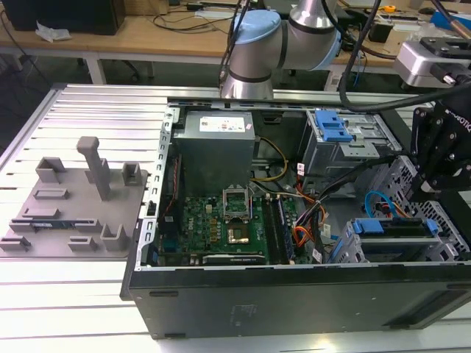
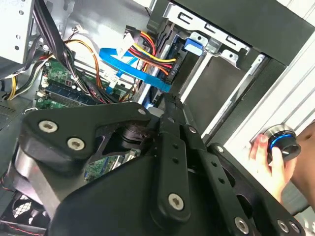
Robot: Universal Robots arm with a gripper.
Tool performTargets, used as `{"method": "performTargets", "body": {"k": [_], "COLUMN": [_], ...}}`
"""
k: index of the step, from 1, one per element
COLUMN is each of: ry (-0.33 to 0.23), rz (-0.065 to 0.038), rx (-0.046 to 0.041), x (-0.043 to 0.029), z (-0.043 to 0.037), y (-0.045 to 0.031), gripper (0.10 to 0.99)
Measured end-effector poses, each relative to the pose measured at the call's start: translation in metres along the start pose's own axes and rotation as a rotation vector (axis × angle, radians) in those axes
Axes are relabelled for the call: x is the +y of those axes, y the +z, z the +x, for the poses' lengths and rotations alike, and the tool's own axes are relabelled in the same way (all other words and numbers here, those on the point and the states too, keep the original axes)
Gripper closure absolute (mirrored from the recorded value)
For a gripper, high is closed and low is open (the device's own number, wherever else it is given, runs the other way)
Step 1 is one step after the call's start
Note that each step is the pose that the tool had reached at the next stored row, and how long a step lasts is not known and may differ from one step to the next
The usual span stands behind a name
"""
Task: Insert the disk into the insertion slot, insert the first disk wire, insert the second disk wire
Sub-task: 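Insert the second disk wire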
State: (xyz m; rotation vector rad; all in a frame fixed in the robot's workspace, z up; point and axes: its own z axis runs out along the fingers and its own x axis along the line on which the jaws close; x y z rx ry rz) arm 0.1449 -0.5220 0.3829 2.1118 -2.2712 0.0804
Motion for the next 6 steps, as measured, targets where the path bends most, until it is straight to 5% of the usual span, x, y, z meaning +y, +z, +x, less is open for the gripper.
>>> {"method": "performTargets", "body": {"k": [6], "ry": [0.0], "rz": [0.0], "rx": [0.0007], "x": [0.0], "z": [0.0], "y": [0.0], "gripper": [0.98]}}
